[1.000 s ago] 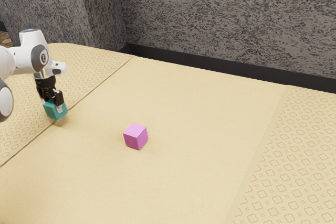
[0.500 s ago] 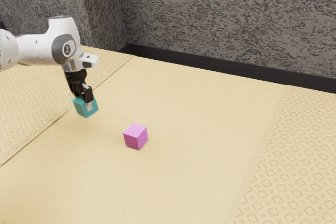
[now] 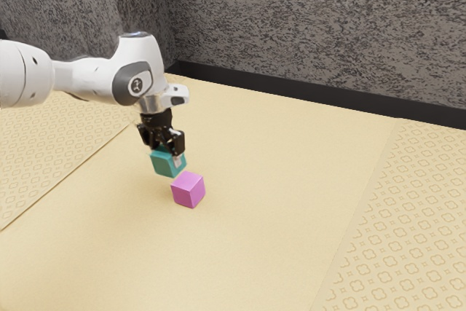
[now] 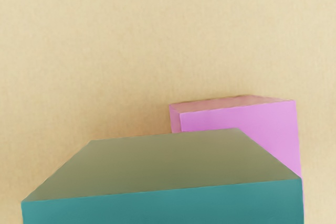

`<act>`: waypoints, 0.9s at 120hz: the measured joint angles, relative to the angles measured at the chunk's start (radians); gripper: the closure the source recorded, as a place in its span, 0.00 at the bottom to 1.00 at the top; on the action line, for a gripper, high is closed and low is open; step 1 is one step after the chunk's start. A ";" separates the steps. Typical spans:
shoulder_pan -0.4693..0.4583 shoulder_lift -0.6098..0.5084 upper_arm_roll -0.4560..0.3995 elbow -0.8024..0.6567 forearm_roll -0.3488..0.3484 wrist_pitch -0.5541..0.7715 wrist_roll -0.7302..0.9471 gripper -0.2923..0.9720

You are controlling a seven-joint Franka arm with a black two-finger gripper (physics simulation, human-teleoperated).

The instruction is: Pick up the blue block with one arm, and put the blue block on the pink block with one arm

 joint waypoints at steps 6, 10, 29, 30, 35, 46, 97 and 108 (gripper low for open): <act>-0.002 0.006 -0.007 -0.001 0.002 0.010 -0.033 0.48; -0.003 0.010 -0.012 -0.001 0.004 0.016 -0.053 0.48; -0.005 0.013 -0.023 -0.015 0.011 0.030 -0.135 0.48; -0.005 0.012 -0.023 -0.018 0.012 0.030 -0.139 0.48; -0.005 0.006 -0.028 -0.027 0.017 0.031 -0.156 0.48; -0.005 0.001 -0.040 -0.034 0.031 0.031 -0.185 0.48; -0.004 0.007 -0.077 -0.036 0.118 0.044 -0.194 0.48; -0.005 0.007 -0.086 -0.036 0.113 0.051 -0.192 0.48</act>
